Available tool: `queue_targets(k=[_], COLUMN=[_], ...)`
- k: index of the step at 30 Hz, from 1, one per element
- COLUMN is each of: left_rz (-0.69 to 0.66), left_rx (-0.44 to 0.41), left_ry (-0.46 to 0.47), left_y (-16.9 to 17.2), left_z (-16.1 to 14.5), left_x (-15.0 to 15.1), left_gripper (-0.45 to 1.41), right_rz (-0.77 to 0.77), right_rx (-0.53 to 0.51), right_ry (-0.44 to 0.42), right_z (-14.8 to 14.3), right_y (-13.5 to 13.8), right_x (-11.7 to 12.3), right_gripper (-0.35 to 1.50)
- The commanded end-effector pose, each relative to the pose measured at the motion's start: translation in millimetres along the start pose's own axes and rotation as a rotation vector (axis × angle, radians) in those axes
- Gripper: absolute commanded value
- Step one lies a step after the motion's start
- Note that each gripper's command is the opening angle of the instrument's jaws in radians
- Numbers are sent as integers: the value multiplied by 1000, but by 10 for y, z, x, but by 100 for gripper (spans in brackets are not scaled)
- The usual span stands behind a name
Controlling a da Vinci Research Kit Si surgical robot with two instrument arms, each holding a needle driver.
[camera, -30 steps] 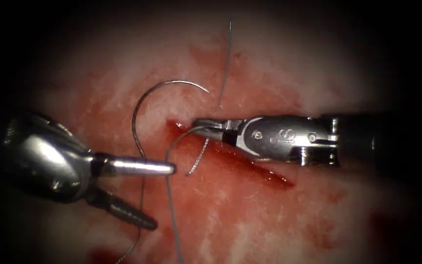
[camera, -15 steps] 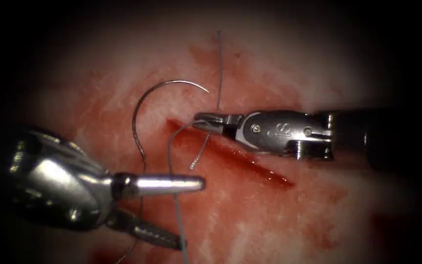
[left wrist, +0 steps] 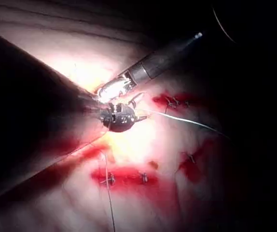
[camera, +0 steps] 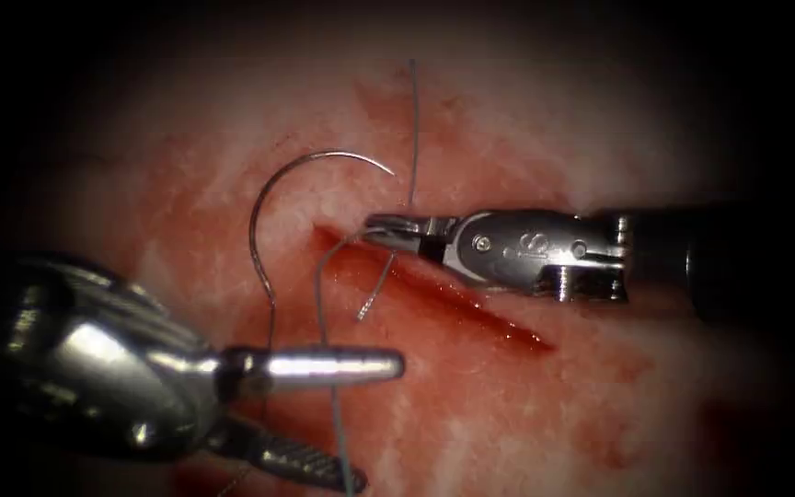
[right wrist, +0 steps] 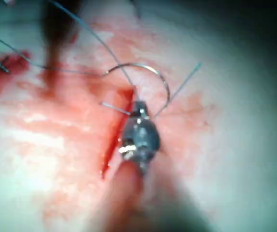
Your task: Wound Closure
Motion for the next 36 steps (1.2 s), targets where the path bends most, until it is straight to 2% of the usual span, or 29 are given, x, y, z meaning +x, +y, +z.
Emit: queue_targets(k=[1,2,7,10,14,18,20,21,22,24,25,26,28,31,36], left_rz=[24,58,74,84,91,98,23,-3,-18,-21,-29,-65,-84,-129,-166], left_rx=[-4,-5,-17,-20,-17,-8,-2,-6,-5,-9,-14,-25,-34,-29,-38], left_ry=[1,0,16,14,-23,-52,-68,-61,-37,-19,-9,11,31,68,88], left_y=[10,14,16,13,10,13,10,8,7,7,7,6,2,-1,6], left_z=[7,8,-2,-22,-65,-75,-72,-71,-69,-66,-65,-61,-57,-46,-24], left_x=[-2,-3,-19,-34,-67,-82,-84,-84,-82,-74,-69,-56,-43,-21,-1], left_gripper=[-12,-35,-35,-35,-35,-35,-35,-32,-16,-7,7,39,64,70,71], right_rz=[1,2,5,10,27,34,37,37,37,35,34,32,31,30,26], right_rx=[3,3,8,14,18,13,7,1,2,-3,-5,-8,-11,-16,-18], right_ry=[1,1,11,26,45,45,43,41,42,41,41,40,40,36,31], right_z=[8,7,0,-10,-33,-42,-40,-37,-35,-32,-30,-29,-28,-24,-16], right_y=[-3,-4,-7,-12,-21,-29,-27,-25,-23,-19,-17,-14,-13,-9,-7], right_x=[-1,0,2,6,21,27,29,29,28,25,23,20,18,17,13], right_gripper=[-35,-35,-35,-35,-35,-35,-35,-35,-35,-35,-35,-35,-35,-35,-35])
